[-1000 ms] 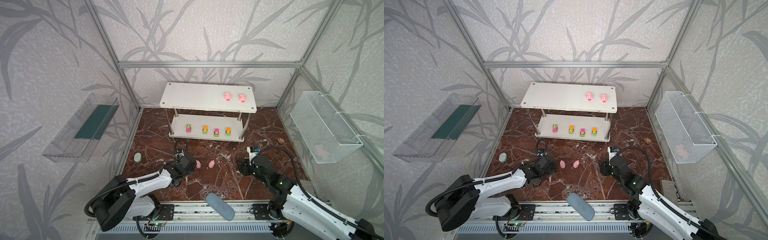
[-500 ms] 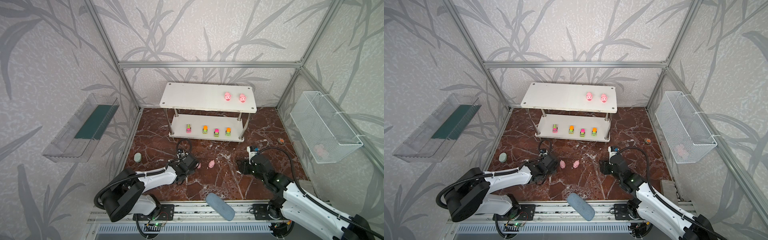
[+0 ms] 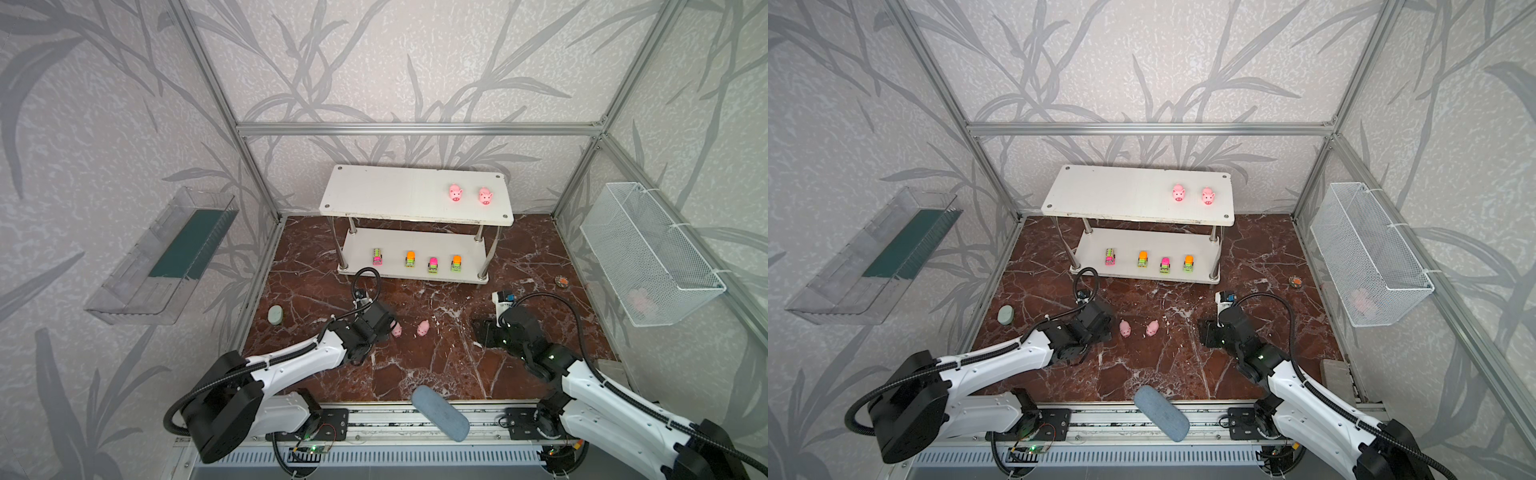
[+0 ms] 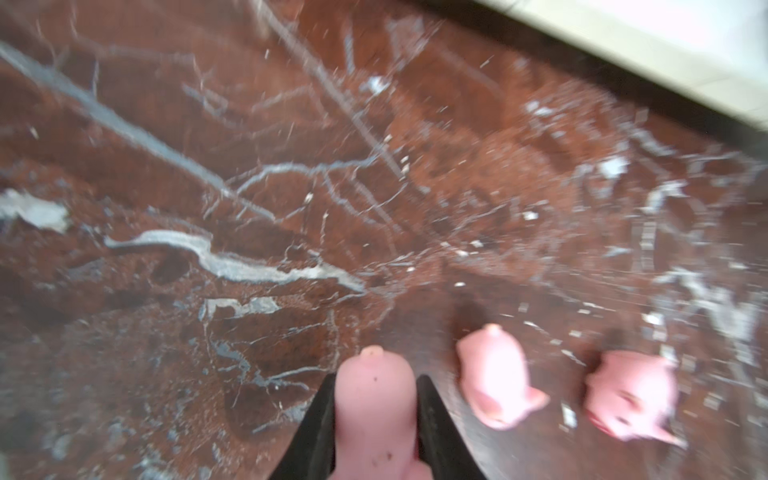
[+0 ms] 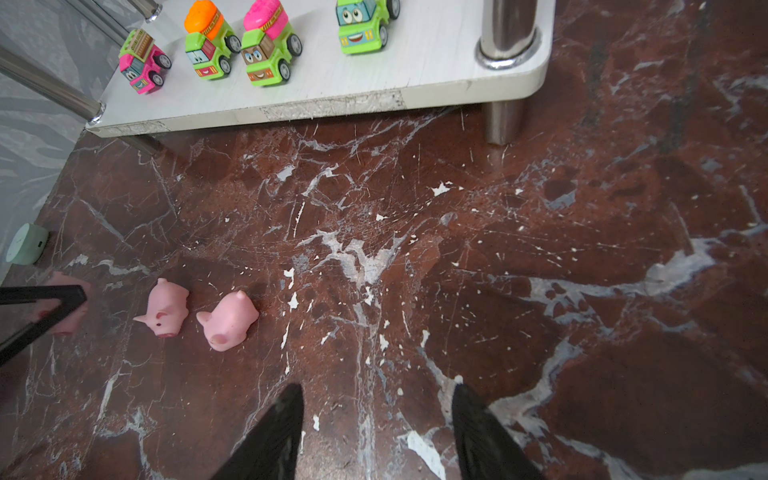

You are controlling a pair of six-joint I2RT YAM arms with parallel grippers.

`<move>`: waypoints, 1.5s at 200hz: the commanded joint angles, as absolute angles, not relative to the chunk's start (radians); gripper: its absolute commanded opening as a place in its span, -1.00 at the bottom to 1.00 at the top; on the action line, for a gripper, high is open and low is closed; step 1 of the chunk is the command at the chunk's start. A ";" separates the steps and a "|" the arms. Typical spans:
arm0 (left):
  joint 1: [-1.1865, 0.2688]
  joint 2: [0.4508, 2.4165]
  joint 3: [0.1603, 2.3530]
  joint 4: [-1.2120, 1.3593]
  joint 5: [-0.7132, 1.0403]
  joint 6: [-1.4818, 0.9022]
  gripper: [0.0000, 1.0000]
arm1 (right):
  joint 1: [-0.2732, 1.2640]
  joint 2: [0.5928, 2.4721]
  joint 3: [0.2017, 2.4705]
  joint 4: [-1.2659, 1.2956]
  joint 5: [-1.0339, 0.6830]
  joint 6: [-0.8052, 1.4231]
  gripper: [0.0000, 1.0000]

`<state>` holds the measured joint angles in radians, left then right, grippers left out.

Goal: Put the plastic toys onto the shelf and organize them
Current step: 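Withdraw the right gripper while the left gripper grasps a pink pig, then lift the pig with the left gripper up to the top shelf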

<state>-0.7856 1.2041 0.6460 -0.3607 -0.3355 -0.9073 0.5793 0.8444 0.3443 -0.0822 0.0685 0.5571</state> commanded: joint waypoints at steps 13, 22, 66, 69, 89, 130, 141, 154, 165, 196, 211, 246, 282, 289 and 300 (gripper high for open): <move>-0.789 1.083 0.825 -0.602 -0.330 -0.790 -0.45 | 0.571 0.859 0.354 -0.070 0.063 0.554 0.15; -0.787 1.069 0.895 -0.654 -0.320 -0.748 -0.45 | 0.568 0.863 0.357 -0.071 0.064 0.554 0.15; -0.787 1.145 1.344 -0.963 -0.288 -0.561 -0.45 | 0.560 0.904 0.370 -0.061 0.066 0.543 0.15; -0.787 1.150 1.368 -0.968 -0.285 -0.554 -0.45 | 0.560 0.907 0.370 -0.060 0.066 0.544 0.15; -0.787 1.187 1.506 -0.959 -0.263 -0.508 -0.45 | 0.557 0.927 0.371 -0.044 0.061 0.543 0.15; -0.780 1.342 1.753 -0.916 -0.300 -0.386 -0.44 | 0.553 0.954 0.376 -0.031 0.056 0.540 0.14; -0.770 1.391 1.812 -0.897 -0.281 -0.362 -0.44 | 0.550 0.956 0.377 -0.033 0.054 0.536 0.14; -0.754 1.461 1.896 -0.889 -0.253 -0.343 -0.44 | 0.547 0.954 0.376 -0.038 0.055 0.533 0.14; -0.747 1.516 1.966 -0.886 -0.243 -0.325 -0.44 | 0.543 0.948 0.373 -0.043 0.055 0.532 0.14; -0.727 1.681 2.177 -0.907 -0.229 -0.292 -0.43 | 0.530 0.936 0.359 -0.041 0.053 0.535 0.14; -0.717 1.761 2.278 -0.932 -0.228 -0.285 -0.43 | 0.526 0.937 0.359 -0.039 0.049 0.537 0.13; -0.703 1.914 2.465 -0.964 -0.234 -0.270 -0.43 | 0.517 0.942 0.356 -0.034 0.044 0.533 0.13; -0.671 2.036 2.611 -0.992 -0.211 -0.286 -0.42 | 0.509 0.959 0.360 -0.024 0.035 0.531 0.13; -0.665 2.047 2.621 -0.993 -0.209 -0.289 -0.42 | 0.509 0.962 0.362 -0.023 0.035 0.531 0.13; -0.656 2.059 2.619 -0.985 -0.209 -0.289 -0.43 | 0.508 0.964 0.362 -0.020 0.032 0.531 0.13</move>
